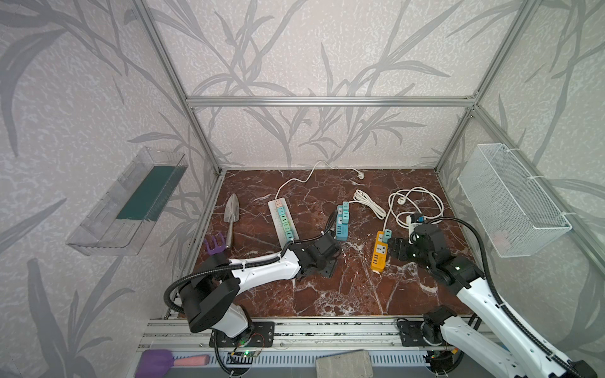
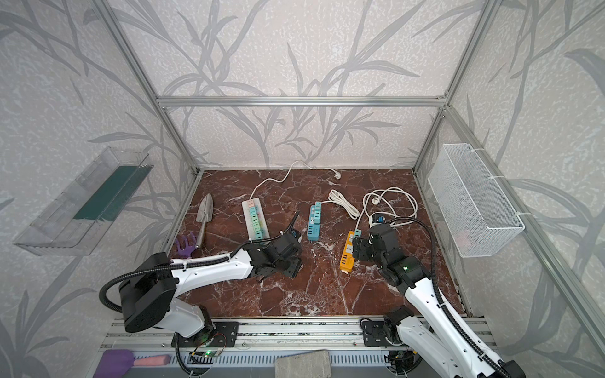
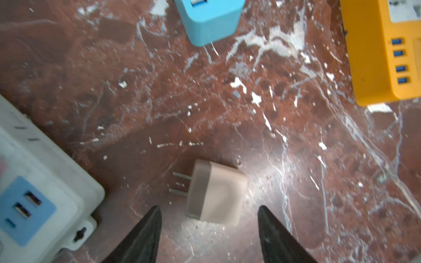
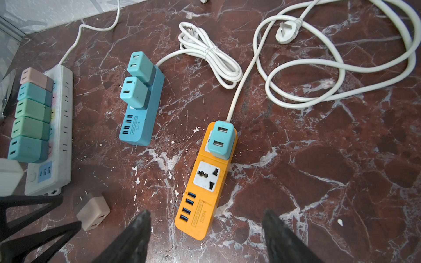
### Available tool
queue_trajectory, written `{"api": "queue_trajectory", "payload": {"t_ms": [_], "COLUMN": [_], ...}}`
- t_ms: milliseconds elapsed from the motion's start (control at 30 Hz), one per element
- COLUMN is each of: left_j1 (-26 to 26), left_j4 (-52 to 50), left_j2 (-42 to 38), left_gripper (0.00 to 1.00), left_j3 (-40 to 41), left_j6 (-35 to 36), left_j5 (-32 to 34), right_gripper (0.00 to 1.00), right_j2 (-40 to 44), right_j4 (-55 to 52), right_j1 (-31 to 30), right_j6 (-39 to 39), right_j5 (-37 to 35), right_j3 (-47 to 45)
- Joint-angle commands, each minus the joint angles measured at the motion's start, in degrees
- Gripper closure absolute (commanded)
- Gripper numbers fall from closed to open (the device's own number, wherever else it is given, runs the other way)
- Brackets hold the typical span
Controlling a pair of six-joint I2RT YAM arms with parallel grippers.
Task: Insert plugs into power strip
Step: Rotate the plug at the center of the table.
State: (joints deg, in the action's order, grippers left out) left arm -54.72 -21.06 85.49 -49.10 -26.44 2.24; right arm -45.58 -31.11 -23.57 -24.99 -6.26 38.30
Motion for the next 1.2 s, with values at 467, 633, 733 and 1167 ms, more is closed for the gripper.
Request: {"api": "queue_trajectory", "payload": {"t_ms": [467, 633, 733, 1167], "left_j1": [-1.00, -0.92, -0.79, 1.88], "left_j4": [6.85, 9.90, 11.32, 11.34], "left_j2": [5.24, 7.15, 8.36, 4.23], "left_gripper": [0.93, 0.98, 1.00, 0.97], "left_j3": [3.07, 2.04, 1.13, -4.87], "left_j6": [2.62, 4.19, 4.79, 7.03], "left_j5": [-12.55, -5.19, -0.88, 9.49], "right_gripper": [0.23, 0.23, 0.23, 0.23], "right_j2": [0.48, 1.01, 1.20, 1.81], "right_j4": [2.41, 1.70, 1.39, 1.88], "right_j1": [-0.07, -0.07, -0.07, -0.05], "right_j6": [-0.42, -0.39, -0.32, -0.49], "right_j5": [0.90, 0.34, 0.42, 1.15], "right_j3": [-1.35, -1.30, -1.44, -2.09]}}
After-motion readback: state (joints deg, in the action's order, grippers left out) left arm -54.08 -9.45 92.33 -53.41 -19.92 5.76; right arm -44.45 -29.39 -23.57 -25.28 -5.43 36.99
